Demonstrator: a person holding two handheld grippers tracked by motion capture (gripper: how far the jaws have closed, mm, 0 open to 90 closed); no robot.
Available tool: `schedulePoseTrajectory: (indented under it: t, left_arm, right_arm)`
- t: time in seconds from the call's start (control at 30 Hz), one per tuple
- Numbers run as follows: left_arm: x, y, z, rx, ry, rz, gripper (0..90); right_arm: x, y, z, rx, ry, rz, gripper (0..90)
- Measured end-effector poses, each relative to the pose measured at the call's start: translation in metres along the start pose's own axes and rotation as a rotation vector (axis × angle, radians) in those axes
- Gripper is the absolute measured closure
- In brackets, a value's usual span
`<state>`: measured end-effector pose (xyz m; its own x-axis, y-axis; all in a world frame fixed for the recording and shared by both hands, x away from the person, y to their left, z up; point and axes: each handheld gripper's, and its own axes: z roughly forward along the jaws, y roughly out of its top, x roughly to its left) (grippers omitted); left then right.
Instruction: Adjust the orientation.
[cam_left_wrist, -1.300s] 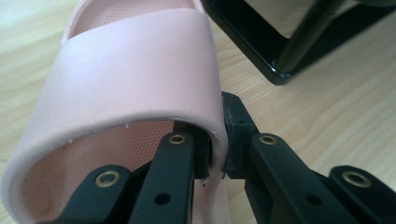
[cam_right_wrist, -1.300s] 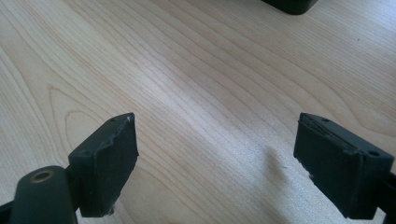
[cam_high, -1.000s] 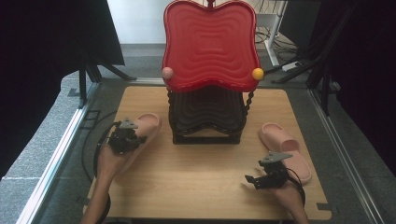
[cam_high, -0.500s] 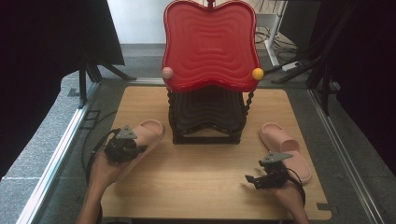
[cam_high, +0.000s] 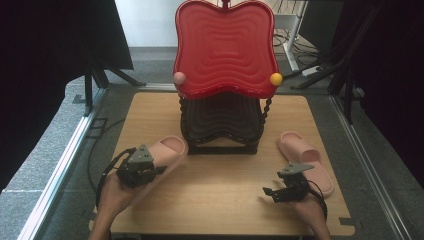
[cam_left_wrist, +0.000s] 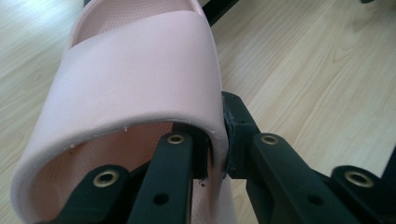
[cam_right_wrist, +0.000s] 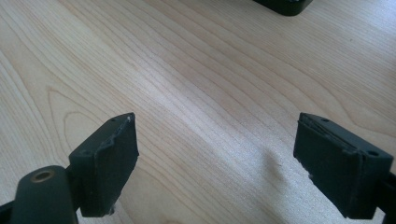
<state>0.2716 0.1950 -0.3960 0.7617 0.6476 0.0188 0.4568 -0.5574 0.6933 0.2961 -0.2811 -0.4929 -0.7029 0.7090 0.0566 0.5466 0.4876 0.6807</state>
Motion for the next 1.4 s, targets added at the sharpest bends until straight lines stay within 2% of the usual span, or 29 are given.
schedulePoseTrajectory:
  t: [0.2, 0.43, 0.73, 0.93, 1.07, 1.4]
  left_arm:
    - [-0.014, 0.010, 0.004, -0.020, -0.009, 0.000, 82.3]
    - [-0.026, 0.022, 0.016, -0.056, -0.011, -0.044, 82.4]
    - [-0.041, 0.037, 0.033, -0.098, -0.027, -0.067, 82.4]
    - [-0.051, 0.053, 0.045, -0.143, -0.006, -0.097, 82.5]
    - [-0.058, 0.064, 0.054, -0.162, 0.035, -0.117, 82.4]
    - [-0.062, 0.085, 0.070, -0.239, 0.096, -0.184, 82.3]
  right_arm:
    - [0.000, 0.000, 0.000, -0.001, 0.001, -0.001, 13.8]
    - [0.000, 0.000, 0.000, -0.001, 0.000, -0.001, 13.9]
    - [0.000, 0.000, -0.001, 0.000, -0.005, 0.005, 14.0]
    - [0.000, 0.000, 0.000, -0.003, -0.004, 0.004, 14.0]
    - [-0.001, 0.000, -0.001, -0.002, -0.002, 0.005, 14.0]
    - [0.000, 0.000, -0.003, -0.020, -0.005, 0.003, 14.9]
